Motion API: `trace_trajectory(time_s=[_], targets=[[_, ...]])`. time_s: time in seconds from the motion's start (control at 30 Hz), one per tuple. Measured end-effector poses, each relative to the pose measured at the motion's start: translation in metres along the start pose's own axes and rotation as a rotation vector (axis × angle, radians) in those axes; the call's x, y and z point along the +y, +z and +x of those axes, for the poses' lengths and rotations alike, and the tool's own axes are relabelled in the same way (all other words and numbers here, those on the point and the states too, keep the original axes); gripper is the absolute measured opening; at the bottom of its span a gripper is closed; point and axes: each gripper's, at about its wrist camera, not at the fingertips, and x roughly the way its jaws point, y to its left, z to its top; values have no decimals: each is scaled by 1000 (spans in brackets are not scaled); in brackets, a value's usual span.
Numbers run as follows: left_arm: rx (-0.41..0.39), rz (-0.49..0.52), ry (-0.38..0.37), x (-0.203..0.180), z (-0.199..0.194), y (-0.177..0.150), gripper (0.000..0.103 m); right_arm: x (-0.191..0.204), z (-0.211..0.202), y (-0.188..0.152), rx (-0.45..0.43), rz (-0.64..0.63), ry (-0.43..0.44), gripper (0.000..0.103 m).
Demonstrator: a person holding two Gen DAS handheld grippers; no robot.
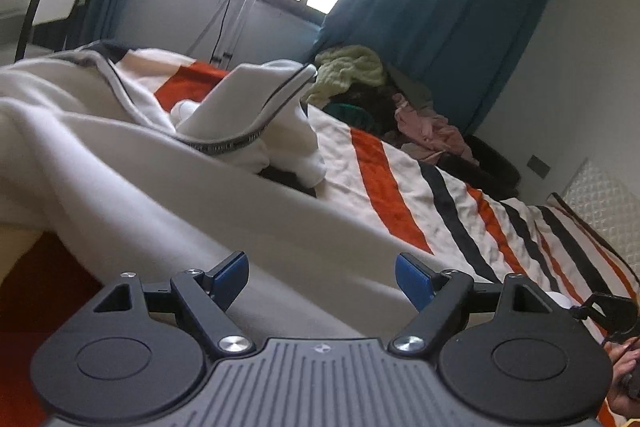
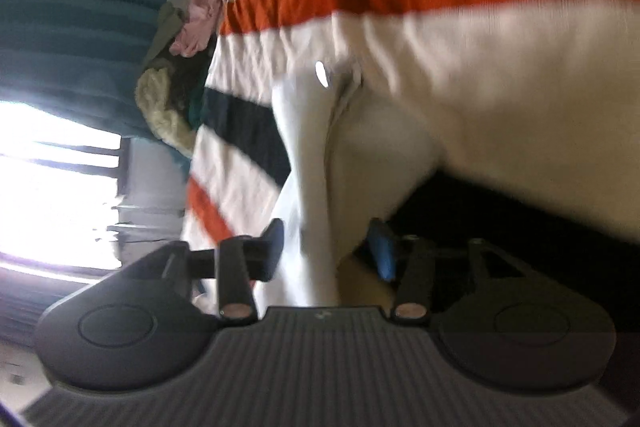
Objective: Fold clothes
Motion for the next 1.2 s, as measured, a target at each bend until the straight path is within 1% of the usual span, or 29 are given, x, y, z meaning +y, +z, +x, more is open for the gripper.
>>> trace_trajectory(time_s=[0.07, 0.13, 0.2, 0.23, 0.3, 0.33, 0.37, 0.4, 0.5, 0.57, 0.63, 0.67, 0.73, 0.8, 0.83, 0.9, 0.97, 1.03, 1.1, 1.13, 1.17, 1.2], targets=[[8, -4, 0, -1, -1, -1, 82, 7, -6, -7, 0, -36, 27, 50], [15, -8, 0, -2, -1, -2, 82, 18, -11, -10, -37, -96, 44, 48], [23, -12, 0, -3, -2, -3, 83, 22, -11, -7, -74, -116, 53, 41], [27, -14, 0, -3, -3, -3, 83, 23, -10, -6, -96, -122, 42, 40], [35, -18, 0, -4, -3, -4, 83, 22, -1, 0, -124, -122, -33, 39], [38, -21, 0, -4, -4, -4, 83, 20, 5, 4, -118, -117, -56, 34], [36, -31, 0, -2, -2, -4, 83, 20, 12, 8, -113, -120, -78, 23], [33, -40, 0, -1, -1, -3, 83, 22, 19, 10, -114, -141, -95, 15], [27, -68, 1, 4, 3, 0, 83, 40, 33, 14, -123, -247, -143, 12], [17, -96, 8, 9, 5, 2, 83, 67, 42, 14, -135, -330, -155, 11], [0, -141, 12, 18, 5, 6, 83, 99, 49, 15, -148, -389, -111, 11], [-12, -163, 9, 22, 4, 7, 83, 115, 51, 17, -156, -405, -70, 11], [-23, -200, 3, 30, 4, 9, 83, 148, 44, 16, -186, -444, 52, 11], [-23, -235, -18, 36, 7, 10, 83, 172, 27, 11, -245, -485, 200, 11], [-24, -244, -27, 38, 8, 11, 83, 180, 20, 9, -272, -500, 257, 11], [-26, -244, -41, 39, 11, 12, 83, 180, 11, 4, -311, -509, 283, 11], [-22, -240, -49, 40, 14, 12, 83, 162, 11, 0, -336, -513, 210, 11], [-12, -236, -55, 39, 16, 11, 83, 131, 22, -4, -329, -511, 54, 11], [-4, -243, -59, 40, 17, 10, 83, 88, 41, -3, -256, -460, -136, 11], [0, -246, -60, 40, 17, 10, 83, 66, 51, 2, -186, -398, -234, 11], [3, -250, -61, 41, 17, 9, 83, 44, 59, 7, -123, -320, -292, 13], [5, -257, -57, 42, 17, 9, 83, 21, 59, 13, -76, -207, -258, 13]])
